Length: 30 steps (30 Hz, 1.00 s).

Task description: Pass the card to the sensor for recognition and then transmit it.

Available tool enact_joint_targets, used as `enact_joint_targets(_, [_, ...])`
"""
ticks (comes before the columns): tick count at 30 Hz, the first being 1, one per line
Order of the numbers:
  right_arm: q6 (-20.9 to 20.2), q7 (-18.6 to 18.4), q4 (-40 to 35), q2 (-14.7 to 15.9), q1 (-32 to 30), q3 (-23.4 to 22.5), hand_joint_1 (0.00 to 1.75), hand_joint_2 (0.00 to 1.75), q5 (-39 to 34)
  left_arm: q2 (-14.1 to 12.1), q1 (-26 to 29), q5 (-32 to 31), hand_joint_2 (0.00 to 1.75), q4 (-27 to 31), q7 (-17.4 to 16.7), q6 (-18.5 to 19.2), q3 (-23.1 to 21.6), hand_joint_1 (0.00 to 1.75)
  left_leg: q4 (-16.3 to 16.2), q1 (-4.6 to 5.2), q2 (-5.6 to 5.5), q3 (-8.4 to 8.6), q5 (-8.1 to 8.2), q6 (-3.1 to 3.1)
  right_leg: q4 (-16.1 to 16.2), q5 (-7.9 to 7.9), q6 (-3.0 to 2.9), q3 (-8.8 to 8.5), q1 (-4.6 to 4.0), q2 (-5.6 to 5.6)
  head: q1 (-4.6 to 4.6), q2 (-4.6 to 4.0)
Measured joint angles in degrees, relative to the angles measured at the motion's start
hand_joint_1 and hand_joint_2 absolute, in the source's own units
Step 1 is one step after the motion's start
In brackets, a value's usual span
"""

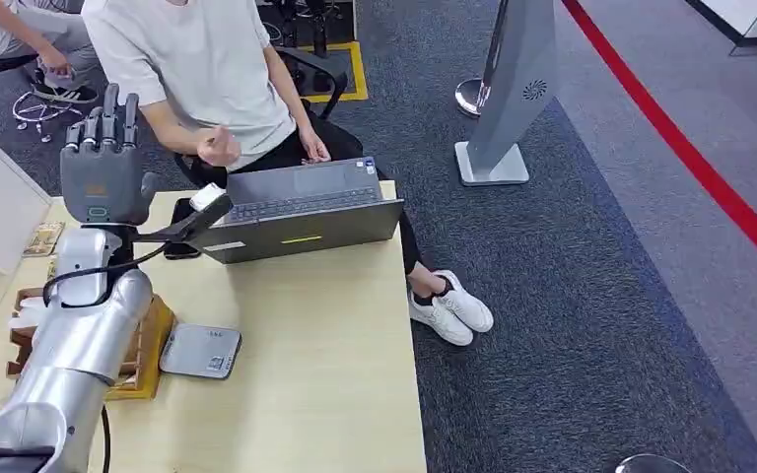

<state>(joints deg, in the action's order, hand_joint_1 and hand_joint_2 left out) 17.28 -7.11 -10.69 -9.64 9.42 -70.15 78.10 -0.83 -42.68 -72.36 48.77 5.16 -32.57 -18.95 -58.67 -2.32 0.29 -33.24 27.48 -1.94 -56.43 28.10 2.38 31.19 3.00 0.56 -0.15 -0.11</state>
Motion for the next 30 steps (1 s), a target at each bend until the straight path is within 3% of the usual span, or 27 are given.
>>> enact_joint_targets(5, [1.2,1.0,0.0,0.0,-1.2,-2.1,0.0,1.75,-2.9,-1.3,9.9,3.6,1.75,15.6,1.1,4.3,0.0,0.0,0.0,0.0,0.08,-0.01,0.1,0.0,0.0,0.08,-0.01,0.02,-0.01,0.09,-0.02,0.0])
enact_joint_targets(11, [2.2,0.9,0.0,0.0,-2.0,-5.5,0.0,1.75,-5.6,-5.2,26.7,3.7,1.75,34.5,2.4,3.7,-1.3,0.0,0.0,-0.01,0.04,0.0,0.21,0.03,0.0,0.25,0.07,0.02,0.0,0.01,-0.04,0.0])
enact_joint_targets(16, [2.5,0.7,0.0,0.1,-1.9,-7.3,0.0,1.75,-7.0,-8.0,35.3,2.4,1.75,42.3,3.5,1.5,-1.9,0.0,0.0,0.0,0.11,0.06,0.27,-0.01,0.0,0.25,0.07,0.0,0.0,0.09,-0.07,0.0])
enact_joint_targets(22, [2.9,0.7,0.0,0.1,-2.0,-8.8,0.0,1.75,-8.2,-10.7,43.3,1.9,1.75,47.4,3.7,0.4,-1.9,0.0,0.0,-0.01,0.05,0.03,0.26,-0.01,0.0,0.25,0.07,-0.03,0.0,-0.01,-0.02,0.0])
enact_joint_targets(25, [3.3,0.8,0.0,0.2,-2.0,-9.6,0.0,1.75,-9.2,-12.5,47.0,1.8,1.75,48.7,3.3,3.3,-1.9,0.0,0.0,-0.01,0.04,0.03,0.26,-0.01,0.0,0.26,0.06,-0.02,0.0,-0.02,-0.02,0.0])
enact_joint_targets(30, [3.5,0.8,0.0,0.5,-2.1,-10.6,0.0,1.75,-9.5,-16.7,49.6,3.1,1.75,48.5,0.4,15.1,-1.6,0.0,0.0,-0.03,0.03,0.03,0.26,-0.01,0.0,0.26,0.06,-0.02,-0.01,-0.03,-0.02,0.0])
